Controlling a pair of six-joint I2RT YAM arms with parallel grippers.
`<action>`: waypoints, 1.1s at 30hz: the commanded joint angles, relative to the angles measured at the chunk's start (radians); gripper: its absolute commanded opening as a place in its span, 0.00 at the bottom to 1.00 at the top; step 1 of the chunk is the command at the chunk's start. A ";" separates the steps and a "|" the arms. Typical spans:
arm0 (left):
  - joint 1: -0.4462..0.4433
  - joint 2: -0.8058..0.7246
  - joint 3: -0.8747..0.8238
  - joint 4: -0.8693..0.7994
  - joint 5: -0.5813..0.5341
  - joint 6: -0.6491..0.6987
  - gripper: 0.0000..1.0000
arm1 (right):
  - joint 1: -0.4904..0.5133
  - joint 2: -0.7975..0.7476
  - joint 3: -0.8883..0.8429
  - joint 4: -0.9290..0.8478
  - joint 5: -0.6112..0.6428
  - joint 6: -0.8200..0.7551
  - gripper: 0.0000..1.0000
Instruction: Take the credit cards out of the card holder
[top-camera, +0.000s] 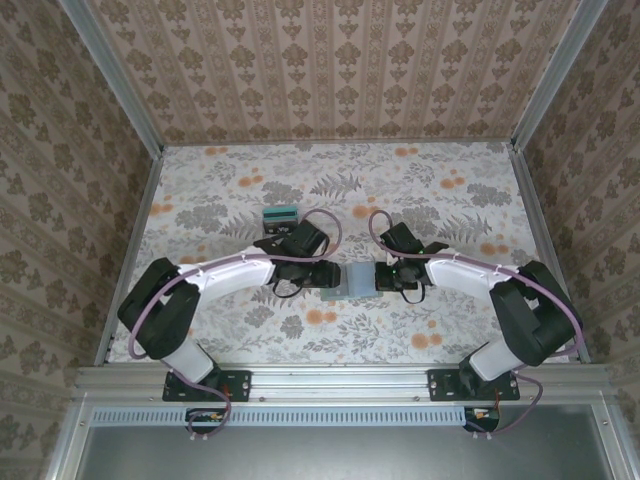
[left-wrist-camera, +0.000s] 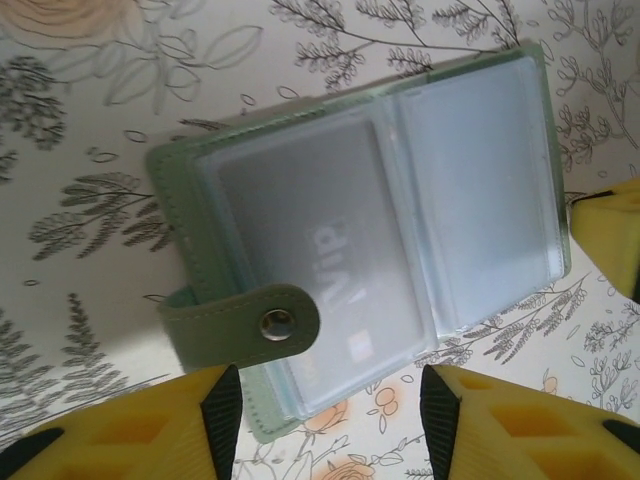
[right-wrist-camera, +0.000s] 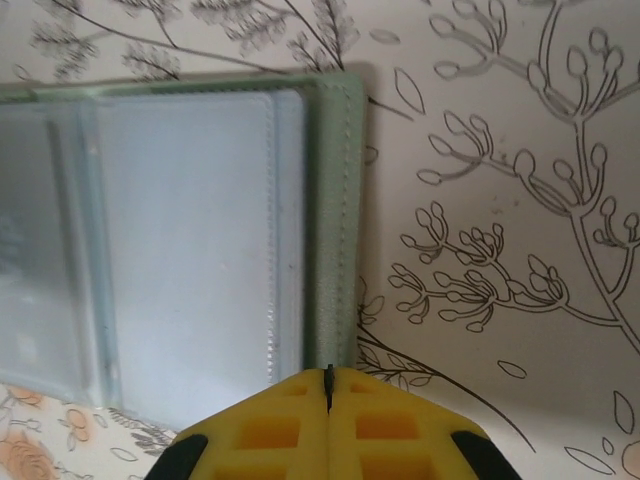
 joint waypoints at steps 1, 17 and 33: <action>-0.010 0.031 0.035 -0.022 0.045 0.019 0.52 | 0.003 0.029 -0.026 -0.008 0.002 0.019 0.07; -0.021 0.132 0.068 -0.020 0.086 0.031 0.50 | 0.003 0.017 -0.035 -0.009 0.004 0.027 0.08; -0.051 0.166 0.131 -0.114 0.047 0.063 0.49 | 0.003 0.023 -0.032 -0.001 -0.006 0.027 0.08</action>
